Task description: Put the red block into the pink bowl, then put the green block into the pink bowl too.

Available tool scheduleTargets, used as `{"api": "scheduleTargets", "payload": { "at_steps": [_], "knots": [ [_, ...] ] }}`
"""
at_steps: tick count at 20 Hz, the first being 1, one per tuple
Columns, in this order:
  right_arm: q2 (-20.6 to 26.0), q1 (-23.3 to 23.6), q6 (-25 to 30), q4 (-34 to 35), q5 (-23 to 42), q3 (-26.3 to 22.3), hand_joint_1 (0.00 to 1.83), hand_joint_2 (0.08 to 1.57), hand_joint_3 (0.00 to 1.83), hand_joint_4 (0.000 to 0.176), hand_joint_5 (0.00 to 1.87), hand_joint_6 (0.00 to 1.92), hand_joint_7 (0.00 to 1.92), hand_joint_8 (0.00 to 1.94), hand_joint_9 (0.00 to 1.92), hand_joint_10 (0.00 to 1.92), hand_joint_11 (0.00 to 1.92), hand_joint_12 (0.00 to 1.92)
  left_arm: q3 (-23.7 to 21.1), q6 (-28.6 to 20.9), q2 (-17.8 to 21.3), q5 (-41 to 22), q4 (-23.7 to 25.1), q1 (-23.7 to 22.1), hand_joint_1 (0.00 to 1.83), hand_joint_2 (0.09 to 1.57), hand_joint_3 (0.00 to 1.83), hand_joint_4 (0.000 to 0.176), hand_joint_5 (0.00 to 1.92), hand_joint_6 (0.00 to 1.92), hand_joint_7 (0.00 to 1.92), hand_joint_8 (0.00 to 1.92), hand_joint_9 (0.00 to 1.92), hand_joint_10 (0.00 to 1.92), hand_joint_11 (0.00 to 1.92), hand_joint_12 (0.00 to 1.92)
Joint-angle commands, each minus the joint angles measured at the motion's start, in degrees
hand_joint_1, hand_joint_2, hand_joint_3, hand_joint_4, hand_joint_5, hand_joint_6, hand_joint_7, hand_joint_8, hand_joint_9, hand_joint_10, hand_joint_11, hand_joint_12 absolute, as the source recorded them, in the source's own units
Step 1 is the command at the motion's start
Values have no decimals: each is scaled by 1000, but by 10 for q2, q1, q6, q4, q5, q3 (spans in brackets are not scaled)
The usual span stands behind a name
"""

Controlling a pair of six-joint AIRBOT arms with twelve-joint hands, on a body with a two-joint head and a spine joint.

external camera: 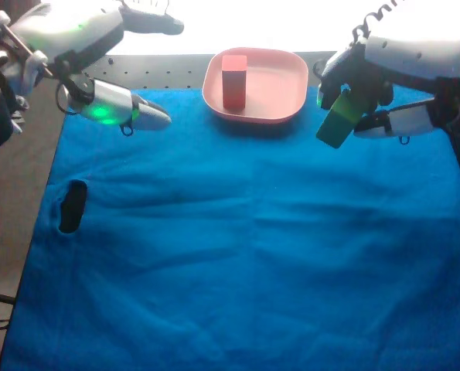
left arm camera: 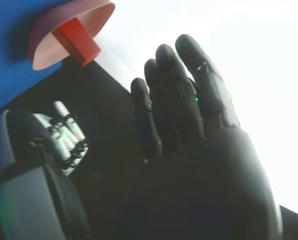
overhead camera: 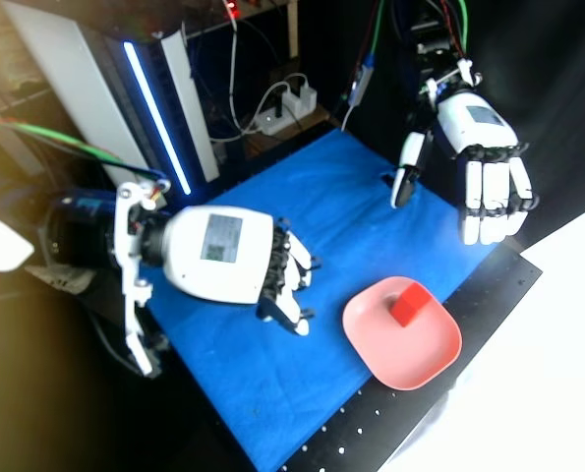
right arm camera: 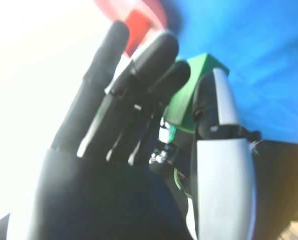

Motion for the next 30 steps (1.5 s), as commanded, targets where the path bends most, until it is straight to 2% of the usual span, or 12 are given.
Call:
{"api": "scheduleTargets", "payload": {
  "at_steps": [1, 3, 5, 7, 9, 15, 18, 20, 22, 24, 26, 30],
  "knots": [
    [-2, 10, 1, 13, 60, 2, 1288, 1058, 0, 0, 989, 810, 1240, 716, 1285, 494, 1008, 1258, 0, -1, -1, -76, -10, -5, 930, 836, 0, 19, 457, 0, 507, 0, 535, 0, 248, 545],
    [-4, 17, 1, 13, 59, 9, 1292, 1049, 0, 0, 1017, 762, 1256, 695, 1314, 487, 1013, 1297, -5, -1, -1, -81, -6, -1, 908, 832, 1, 11, 458, 6, 526, 3, 539, 1, 272, 477],
    [-7, 24, 1, 15, 59, 17, 1281, 1083, 0, 0, 1006, 685, 1133, 993, 1269, 927, 1045, 1524, -13, -1, 2, -87, -1, 6, 823, 824, 0, 37, 480, 3, 529, 0, 539, 0, 256, 545],
    [-8, 28, 1, 20, 59, 23, 1288, 1056, 0, 0, 1030, 714, 1217, 801, 1206, 854, 971, 1452, -20, -1, 4, -93, 2, 12, 867, 839, 2, 39, 472, 0, 511, 0, 527, 0, 250, 556],
    [-11, 31, 1, 28, 59, 34, 1290, 1053, 0, 0, 1056, 654, 1203, 847, 1220, 894, 994, 1492, -27, -1, 7, -101, 4, 20, 944, 837, 0, 2, 447, 1, 491, 2, 507, 1, 160, 764],
    [-18, 50, 1, 36, 48, 58, 1178, 1088, 0, 0, 1035, 877, 1153, 1170, 1165, 1451, 1084, 1787, -56, -1, 21, -135, 12, 45, 894, 815, 3, 85, 421, 0, 456, 0, 393, 0, 0, 862],
    [-25, 59, 1, 39, 47, 72, 1173, 1092, 0, 0, 1029, 885, 1165, 936, 1121, 1357, 1001, 1733, -71, -1, 27, -148, 24, 52, 873, 849, 0, 30, 425, 0, 477, 0, 431, 0, 129, 636],
    [-28, 66, 1, 40, 46, 78, 1167, 1097, 0, 0, 1018, 903, 1130, 1002, 1088, 1420, 990, 1744, -81, -1, 30, -157, 28, 56, 888, 837, 1, 38, 423, 0, 470, 0, 423, 1, 196, 457],
    [-37, 75, 1, 40, 46, 91, 1175, 1073, 0, 0, 1073, 811, 1087, 1456, 1090, 1794, 1085, 1909, -91, -1, 32, -170, 31, 68, 883, 825, 0, 40, 434, 3, 486, 5, 426, 5, 163, 414],
    [-40, 82, 1, 40, 44, 98, 1173, 1080, 1, 0, 1055, 841, 1027, 1358, 1006, 1703, 959, 1899, -96, -1, 32, -180, 31, 76, 825, 802, 0, 3, 472, 7, 523, 8, 454, 3, 220, 353],
    [-42, 88, -2, 40, 43, 103, 1177, 1070, 0, 0, 1078, 804, 1042, 1719, 1113, 1893, 1160, 1920, -102, -1, 32, -190, 31, 83, 774, 794, 1, 10, 477, 0, 525, 2, 453, 1, 254, 289],
    [-67, 96, -2, 39, 40, 127, 1178, 1062, 0, 0, 1096, 776, 972, 1480, 971, 1798, 978, 1921, -111, -1, 33, -203, 31, 93, 809, 808, 5, 13, 447, 0, 507, 0, 444, 0, 245, 268]
  ]
}}
